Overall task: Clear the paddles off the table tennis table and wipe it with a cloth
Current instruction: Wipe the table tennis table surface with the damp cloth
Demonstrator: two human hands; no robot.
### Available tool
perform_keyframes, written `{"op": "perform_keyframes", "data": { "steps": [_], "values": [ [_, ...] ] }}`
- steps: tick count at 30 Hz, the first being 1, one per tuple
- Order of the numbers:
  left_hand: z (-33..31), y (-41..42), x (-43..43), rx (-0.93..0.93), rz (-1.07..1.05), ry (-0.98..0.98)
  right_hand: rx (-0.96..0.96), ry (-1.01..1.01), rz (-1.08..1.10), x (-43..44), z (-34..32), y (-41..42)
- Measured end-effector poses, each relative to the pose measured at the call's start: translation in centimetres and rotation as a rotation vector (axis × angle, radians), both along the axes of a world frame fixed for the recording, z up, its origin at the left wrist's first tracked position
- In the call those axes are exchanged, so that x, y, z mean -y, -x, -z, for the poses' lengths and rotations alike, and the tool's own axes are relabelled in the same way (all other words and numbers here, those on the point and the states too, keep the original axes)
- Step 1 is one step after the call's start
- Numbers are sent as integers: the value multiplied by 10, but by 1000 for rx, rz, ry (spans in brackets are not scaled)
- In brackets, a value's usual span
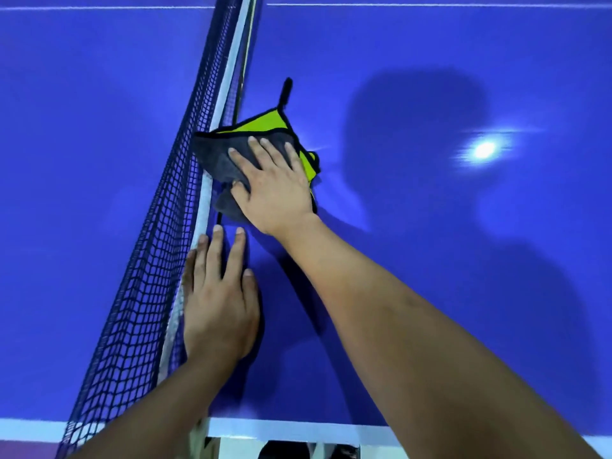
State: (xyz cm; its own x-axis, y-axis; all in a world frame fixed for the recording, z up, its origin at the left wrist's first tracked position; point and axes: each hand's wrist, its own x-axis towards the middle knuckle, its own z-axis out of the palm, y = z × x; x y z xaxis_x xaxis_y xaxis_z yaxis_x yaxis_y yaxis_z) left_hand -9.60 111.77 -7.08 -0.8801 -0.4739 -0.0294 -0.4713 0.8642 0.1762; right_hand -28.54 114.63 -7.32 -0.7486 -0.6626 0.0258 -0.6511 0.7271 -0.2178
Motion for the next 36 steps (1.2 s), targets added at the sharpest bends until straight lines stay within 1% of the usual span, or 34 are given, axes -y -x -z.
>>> {"op": "perform_keyframes", "data": {
  "steps": [2,4,12,14,16,23,25,27,29,31,33,36],
  "values": [
    [-1,2,3,-6,-12,-24,16,21,56,-17,-2,3],
    [-2,5,0,-30,-38,-54,10,39,164,-55,1,11],
    [-7,3,-7,-76,-48,-103,-9,-3,613,-296,-2,53],
    [-5,2,-7,-77,-42,-111,8,-16,700,-332,-2,52],
    [-4,2,-5,-84,-22,-117,12,-35,736,-346,1,52],
    [-2,1,-5,-80,4,-116,23,-73,715,-346,4,56],
    [-7,1,-1,-26,0,-145,25,-63,723,-342,1,52],
    [-18,1,5,76,66,-96,21,-61,678,-327,-4,45],
    [-35,-12,9,203,143,0,14,-61,577,-292,-6,27],
    [-54,-36,7,322,163,40,-1,-63,488,-243,-5,2],
    [-68,-65,3,424,169,46,-9,-72,389,-188,-3,-24],
    [-78,-103,-5,496,226,16,-19,-35,241,-108,-1,-70]
  ]
}}
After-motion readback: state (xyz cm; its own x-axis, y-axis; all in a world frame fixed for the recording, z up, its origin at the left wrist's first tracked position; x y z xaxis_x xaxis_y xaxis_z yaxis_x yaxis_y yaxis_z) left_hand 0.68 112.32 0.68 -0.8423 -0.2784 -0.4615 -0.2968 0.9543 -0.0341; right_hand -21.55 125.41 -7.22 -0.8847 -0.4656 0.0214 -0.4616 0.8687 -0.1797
